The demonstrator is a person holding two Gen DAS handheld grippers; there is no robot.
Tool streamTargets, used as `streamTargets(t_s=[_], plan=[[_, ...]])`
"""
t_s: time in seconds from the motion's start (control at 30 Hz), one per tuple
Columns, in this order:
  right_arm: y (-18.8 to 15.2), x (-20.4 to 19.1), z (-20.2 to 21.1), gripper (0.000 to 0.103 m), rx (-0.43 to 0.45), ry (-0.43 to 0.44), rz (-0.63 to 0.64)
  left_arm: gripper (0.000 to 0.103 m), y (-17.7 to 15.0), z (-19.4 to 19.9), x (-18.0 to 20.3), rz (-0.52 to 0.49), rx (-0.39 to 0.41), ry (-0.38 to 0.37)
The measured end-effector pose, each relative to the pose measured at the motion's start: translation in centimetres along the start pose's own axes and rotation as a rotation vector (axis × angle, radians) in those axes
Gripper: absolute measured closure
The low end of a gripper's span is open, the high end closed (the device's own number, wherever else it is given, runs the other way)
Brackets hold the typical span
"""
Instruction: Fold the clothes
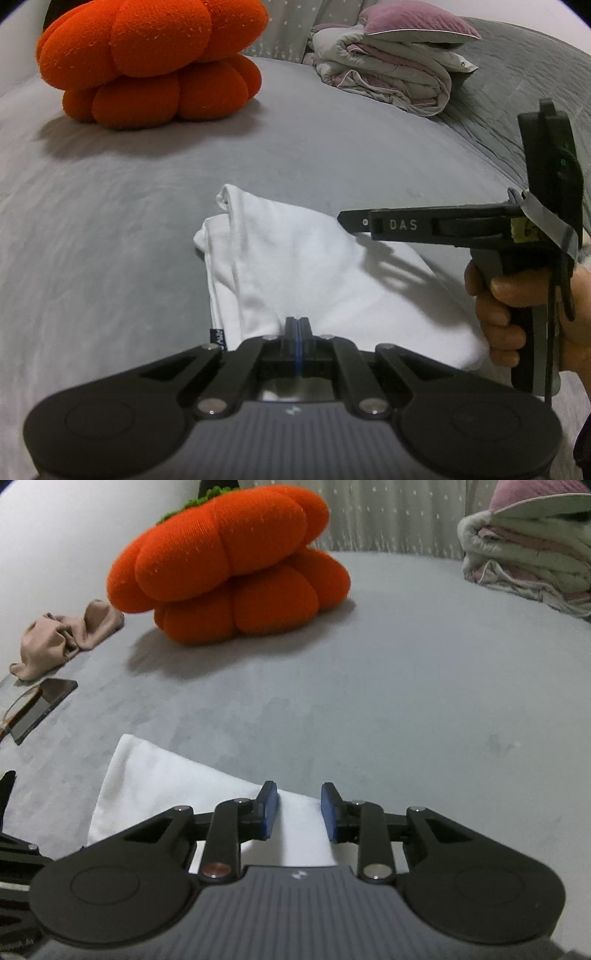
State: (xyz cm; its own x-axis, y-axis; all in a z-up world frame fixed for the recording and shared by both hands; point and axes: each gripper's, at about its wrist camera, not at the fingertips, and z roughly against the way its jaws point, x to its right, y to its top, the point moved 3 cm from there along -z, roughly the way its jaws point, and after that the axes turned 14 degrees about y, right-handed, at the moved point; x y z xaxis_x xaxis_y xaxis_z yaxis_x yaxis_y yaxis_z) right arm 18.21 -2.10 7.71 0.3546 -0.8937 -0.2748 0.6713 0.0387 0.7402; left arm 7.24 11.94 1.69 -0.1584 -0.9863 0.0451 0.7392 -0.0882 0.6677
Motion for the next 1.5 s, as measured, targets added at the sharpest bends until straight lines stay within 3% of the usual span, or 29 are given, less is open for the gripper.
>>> streamTargets(t_s=[0.13,0.23,0.3,0.53,0.7,0.8,1.0,1.1,1.5], plan=[[0.7,-0.8,0.2,0.073,-0.028,-0.021,0.053,0.100,0.0,0.2,0.0,0.006,-0.004,-0.003],[1.4,-1.8,0.7,0.075,0.023,0.059,0.049,0.100,0.0,0.2,-0.1,0.009,-0.003,-0.011],[1.2,-2.8,-0.3,0.075,0.007,0.101,0.063,0.100,0.0,0.2,-0.1,0.013,-0.003,-0.013],[1.4,-3.5,-2.8,0.076,-0.072,0.068,0.095,0.100,0.2,0.1,-0.1,0.017,-0.009,-0.020],[1.9,-4.8,-2.9,0.089,-0.043,0.110,0.110,0.100,0.4,0.2,-1.0,0.061,-0.026,-0.056],[1.3,-5.3,-3.8,0.090,-0.044,0.088,0.139,0.100,0.9,1.1,-2.0,0.086,0.013,-0.069],[2.2,-5.7,-3.0,0.090,0.000,0.108,0.116,0.098,1.0,0.6,-3.0,0.109,0.010,-0.053],[2.2,-6.2,-1.8,0.090,0.042,0.182,0.070,0.098,1.1,0.3,-3.2,0.118,0.001,-0.049],[-0.6,-7.0,-0.8,0.090,-0.002,0.182,0.057,0.098,1.4,0.1,-4.3,0.160,-0.008,-0.065]])
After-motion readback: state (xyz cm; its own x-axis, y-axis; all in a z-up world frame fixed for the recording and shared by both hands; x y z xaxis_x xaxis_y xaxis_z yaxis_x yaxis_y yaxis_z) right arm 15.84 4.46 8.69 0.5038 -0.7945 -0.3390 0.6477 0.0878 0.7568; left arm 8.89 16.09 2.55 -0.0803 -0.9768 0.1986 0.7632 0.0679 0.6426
